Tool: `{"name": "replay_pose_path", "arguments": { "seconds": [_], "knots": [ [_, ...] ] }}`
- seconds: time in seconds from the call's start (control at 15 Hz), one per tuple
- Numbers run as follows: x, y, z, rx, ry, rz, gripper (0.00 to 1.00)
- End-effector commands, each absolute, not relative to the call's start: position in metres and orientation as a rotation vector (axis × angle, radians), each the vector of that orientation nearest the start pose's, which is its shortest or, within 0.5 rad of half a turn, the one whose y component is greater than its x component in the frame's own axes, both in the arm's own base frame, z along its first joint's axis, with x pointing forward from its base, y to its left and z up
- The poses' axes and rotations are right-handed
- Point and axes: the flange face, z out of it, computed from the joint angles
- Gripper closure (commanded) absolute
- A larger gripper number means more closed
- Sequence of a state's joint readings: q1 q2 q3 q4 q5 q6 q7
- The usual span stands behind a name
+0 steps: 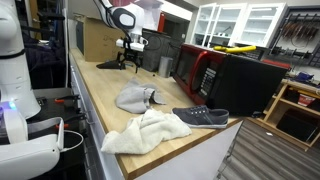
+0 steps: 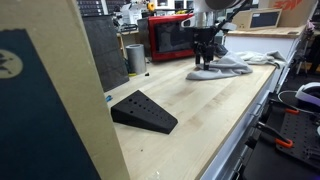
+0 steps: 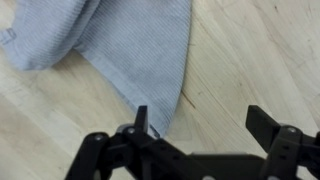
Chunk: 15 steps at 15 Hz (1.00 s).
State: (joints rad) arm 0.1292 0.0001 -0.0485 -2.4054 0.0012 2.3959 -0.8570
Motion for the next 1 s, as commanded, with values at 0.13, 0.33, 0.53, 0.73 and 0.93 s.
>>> {"name": "replay_pose_path", "arguments": {
  "seconds": [0.13, 0.33, 0.53, 0.73, 0.93],
  "knots": [
    [0.515, 0.045, 0.279, -2.762, -1.623, 0.134, 0.00],
    [0.520, 0.046, 0.255, -2.735, -1.689, 0.199, 0.25],
    [0.520, 0.050, 0.240, -2.702, -1.729, 0.245, 0.42],
    [0.522, 0.059, 0.245, -2.687, -1.768, 0.234, 0.63],
    [0.521, 0.087, 0.259, -2.661, -1.821, 0.183, 0.86]
  ]
}}
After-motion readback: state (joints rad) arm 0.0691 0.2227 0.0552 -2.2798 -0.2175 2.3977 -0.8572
